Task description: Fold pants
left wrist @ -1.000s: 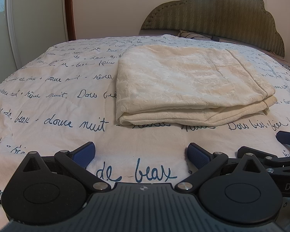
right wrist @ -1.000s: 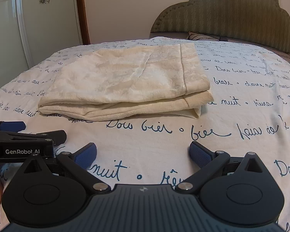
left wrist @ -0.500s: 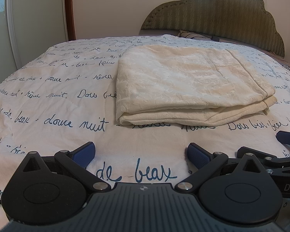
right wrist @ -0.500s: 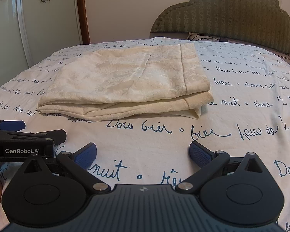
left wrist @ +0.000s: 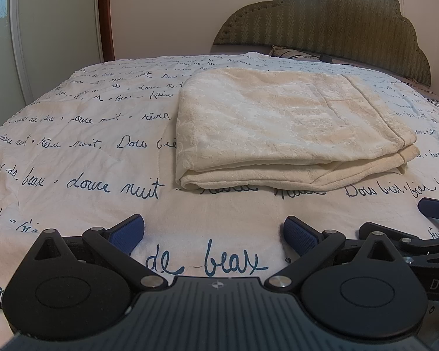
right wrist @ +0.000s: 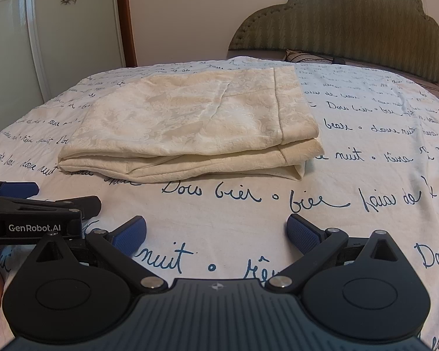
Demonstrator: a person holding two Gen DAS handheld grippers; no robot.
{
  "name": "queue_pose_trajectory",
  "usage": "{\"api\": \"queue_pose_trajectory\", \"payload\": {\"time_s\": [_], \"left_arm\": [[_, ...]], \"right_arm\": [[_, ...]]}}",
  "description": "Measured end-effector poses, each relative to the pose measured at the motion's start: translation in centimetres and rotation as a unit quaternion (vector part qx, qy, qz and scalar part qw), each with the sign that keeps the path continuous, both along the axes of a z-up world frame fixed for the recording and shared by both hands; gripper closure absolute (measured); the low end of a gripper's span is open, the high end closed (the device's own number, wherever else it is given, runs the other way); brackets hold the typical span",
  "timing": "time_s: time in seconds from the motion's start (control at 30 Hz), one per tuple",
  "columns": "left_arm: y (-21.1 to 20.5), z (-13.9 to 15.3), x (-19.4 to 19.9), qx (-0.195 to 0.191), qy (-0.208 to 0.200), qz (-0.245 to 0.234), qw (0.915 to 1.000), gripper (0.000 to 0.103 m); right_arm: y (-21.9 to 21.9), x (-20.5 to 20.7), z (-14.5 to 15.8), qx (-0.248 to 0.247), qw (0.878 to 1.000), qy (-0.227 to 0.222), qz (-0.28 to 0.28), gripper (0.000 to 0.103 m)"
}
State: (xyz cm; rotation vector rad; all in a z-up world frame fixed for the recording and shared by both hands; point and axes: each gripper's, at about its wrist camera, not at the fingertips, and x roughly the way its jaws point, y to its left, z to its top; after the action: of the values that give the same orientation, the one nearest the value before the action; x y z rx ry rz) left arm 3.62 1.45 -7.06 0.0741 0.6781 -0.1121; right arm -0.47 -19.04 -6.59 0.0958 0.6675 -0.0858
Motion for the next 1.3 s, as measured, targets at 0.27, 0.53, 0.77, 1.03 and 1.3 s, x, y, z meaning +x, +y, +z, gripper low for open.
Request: {"api": "queue_pose_trajectory", "payload": {"time_s": [0.27,0.53,0.77,1.03,1.3], "left_arm": [[0.0,-0.01,0.01,0.0,0.0,0.0,1.0,0.0],[-0.02,0.0,0.0,0.0,0.0,0.0,1.0,0.0],[0.01,0.0,-0.01,-0.001,0.0,0.0,1.0,0.0],[0.0,0.0,-0.01,-0.001,0.001,0.001,1.0,0.0],[-0.01,0.0,-0.02,-0.001,0.001,0.001,1.0,0.0]], "right_arm": [[0.12,-0.05,-0.04,-0.008,1.0,0.003,0.001,0.0],[0.04,-0.08,-0.07,-0.004,1.0,0.004,0.001,0.0],[0.01,-0.09,-0.11,-0.007,1.0,0.003,0.001,0.0],[0.12,-0.07,-0.15,-0.012,1.0,0.004,0.002,0.0],[0.09,0.03,-0.23,-0.013,1.0,0.008,0.001,0.0]]}}
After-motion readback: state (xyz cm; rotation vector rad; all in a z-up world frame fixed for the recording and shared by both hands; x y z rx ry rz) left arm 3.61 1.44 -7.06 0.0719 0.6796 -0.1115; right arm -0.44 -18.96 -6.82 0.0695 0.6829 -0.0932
